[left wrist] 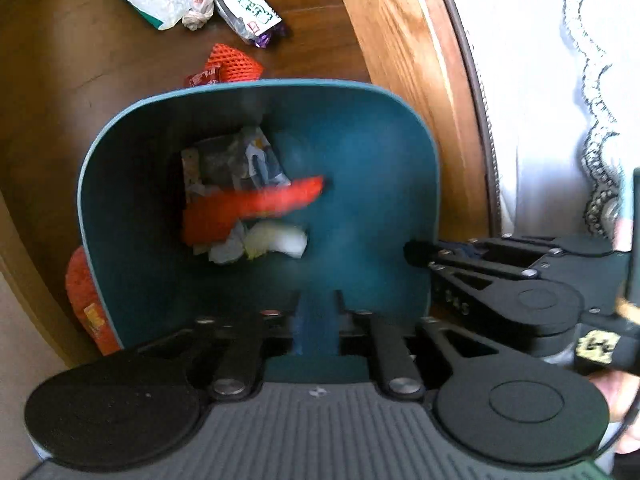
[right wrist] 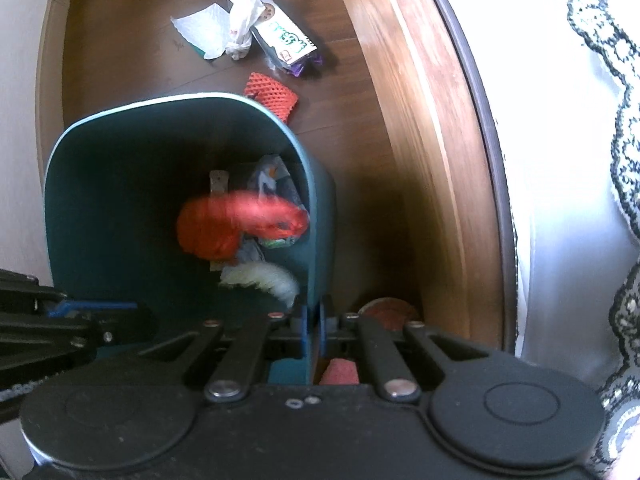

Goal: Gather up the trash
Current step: 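Reach the left tool to the brown snack wrapper and grasp it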

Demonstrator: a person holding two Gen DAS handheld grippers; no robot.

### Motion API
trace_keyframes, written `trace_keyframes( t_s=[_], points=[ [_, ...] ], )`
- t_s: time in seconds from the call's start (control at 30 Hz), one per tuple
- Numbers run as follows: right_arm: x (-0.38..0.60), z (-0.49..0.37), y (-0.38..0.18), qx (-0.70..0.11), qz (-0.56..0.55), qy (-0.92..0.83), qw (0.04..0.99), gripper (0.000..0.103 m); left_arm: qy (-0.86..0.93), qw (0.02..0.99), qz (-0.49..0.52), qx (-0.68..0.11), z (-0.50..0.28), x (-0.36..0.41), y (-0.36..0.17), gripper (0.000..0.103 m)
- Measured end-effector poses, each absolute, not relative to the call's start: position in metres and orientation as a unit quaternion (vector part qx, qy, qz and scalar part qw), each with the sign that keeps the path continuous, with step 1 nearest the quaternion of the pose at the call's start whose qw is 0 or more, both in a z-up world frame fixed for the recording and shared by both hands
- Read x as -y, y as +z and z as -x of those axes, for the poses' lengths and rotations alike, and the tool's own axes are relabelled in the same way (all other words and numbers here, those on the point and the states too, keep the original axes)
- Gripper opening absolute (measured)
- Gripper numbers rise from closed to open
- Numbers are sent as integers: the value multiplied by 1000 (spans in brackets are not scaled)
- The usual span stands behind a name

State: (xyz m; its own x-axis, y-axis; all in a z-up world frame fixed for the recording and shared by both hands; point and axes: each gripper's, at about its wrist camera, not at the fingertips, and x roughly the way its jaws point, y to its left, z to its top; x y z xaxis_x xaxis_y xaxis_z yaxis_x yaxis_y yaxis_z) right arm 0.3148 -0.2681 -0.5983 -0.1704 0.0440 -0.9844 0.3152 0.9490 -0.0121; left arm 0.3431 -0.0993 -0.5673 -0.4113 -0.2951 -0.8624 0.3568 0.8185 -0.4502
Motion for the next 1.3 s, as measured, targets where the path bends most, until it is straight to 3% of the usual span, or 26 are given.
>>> trace_keyframes(
  t_s=[0.03,0.13,0.6,0.73,0.87,1.07,1.2,1.3],
  points=[
    [269,-314,-599,-757,-118,-108,634,4,-304,544,-15,-782,-344,98,-564,43],
    [271,-314,-601,-756,-121,-109,634,4,-312,562,-19,-766,-349,97,-551,54],
    [278,-307,-607,-755,-125,-120,632,2,-330,632,-21,-701,-402,83,-493,55],
    [292,-300,-606,-753,-134,-132,631,1,-312,668,-35,-674,-434,88,-499,72],
    [302,-289,-605,-748,-150,-111,637,1,-297,679,-44,-670,-463,103,-536,72],
    [299,-284,-607,-741,-133,-82,653,3,-262,649,-39,-713,-493,125,-640,72],
    [308,-282,-610,-741,-168,-65,647,14,-251,614,-62,-745,-502,140,-714,72],
    [311,-282,-611,-740,-176,-58,646,16,-244,593,-79,-763,-498,151,-756,72]
  ],
)
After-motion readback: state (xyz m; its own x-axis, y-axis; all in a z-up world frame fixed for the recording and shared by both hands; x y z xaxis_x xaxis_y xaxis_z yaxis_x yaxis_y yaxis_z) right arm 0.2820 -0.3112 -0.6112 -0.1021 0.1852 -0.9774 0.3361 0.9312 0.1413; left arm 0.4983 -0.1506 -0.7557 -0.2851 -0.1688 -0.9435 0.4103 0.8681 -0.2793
